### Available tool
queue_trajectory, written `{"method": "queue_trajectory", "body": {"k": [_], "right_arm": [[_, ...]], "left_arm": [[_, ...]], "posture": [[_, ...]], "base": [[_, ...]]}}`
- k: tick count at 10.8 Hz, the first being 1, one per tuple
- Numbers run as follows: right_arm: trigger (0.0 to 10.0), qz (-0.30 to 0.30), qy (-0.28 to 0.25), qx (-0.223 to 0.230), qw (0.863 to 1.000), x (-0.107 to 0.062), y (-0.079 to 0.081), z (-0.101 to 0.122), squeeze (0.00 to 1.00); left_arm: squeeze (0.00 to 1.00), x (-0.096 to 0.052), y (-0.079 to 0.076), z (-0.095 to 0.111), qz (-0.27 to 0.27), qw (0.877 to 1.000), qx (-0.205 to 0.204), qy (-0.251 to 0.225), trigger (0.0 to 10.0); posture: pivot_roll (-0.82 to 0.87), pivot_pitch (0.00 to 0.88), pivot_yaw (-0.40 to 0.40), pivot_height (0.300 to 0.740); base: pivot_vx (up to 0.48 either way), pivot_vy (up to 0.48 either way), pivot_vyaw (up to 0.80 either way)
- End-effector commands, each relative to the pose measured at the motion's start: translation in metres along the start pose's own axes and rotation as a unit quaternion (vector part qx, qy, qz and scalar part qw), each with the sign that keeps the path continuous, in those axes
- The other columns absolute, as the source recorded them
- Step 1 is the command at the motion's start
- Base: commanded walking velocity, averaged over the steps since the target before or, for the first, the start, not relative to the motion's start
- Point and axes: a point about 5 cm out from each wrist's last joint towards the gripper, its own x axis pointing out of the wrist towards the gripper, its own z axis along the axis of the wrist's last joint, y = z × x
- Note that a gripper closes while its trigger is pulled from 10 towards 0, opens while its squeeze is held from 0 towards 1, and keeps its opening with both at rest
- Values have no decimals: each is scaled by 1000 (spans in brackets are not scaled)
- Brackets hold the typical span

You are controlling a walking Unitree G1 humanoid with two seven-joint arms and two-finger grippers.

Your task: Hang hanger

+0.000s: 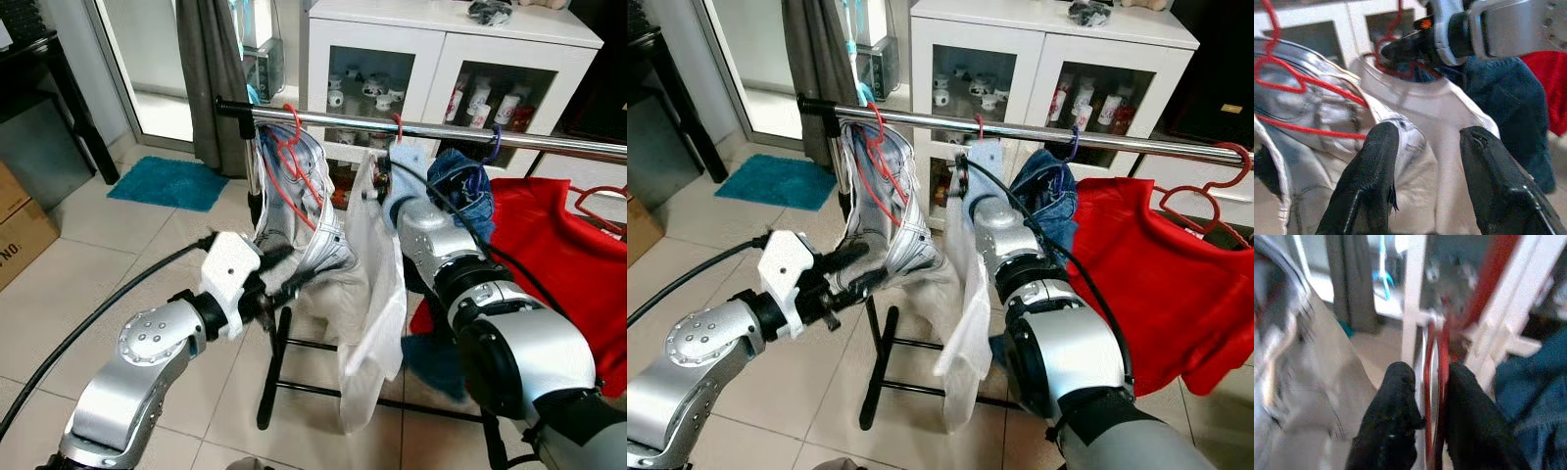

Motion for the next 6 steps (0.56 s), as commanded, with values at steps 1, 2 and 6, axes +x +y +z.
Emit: {"method": "queue_trajectory", "body": {"k": [1,2,6], "right_arm": [[10000,18,-43,12,999,-2,-4,10,1000],[10000,17,-72,9,997,-6,-10,13,1000],[10000,83,-147,20,985,-49,-17,3,1000]], "left_arm": [[0,1,5,2,17,1000,6,-4,10000],[0,2,6,2,21,1000,5,-10,10000],[0,8,25,0,124,992,-17,-33,10000]], "posture": [[127,0,17,740],[115,0,28,740],[83,0,54,740]], "base": [[0,0,0],[0,0,0],[0,0,0]]}}
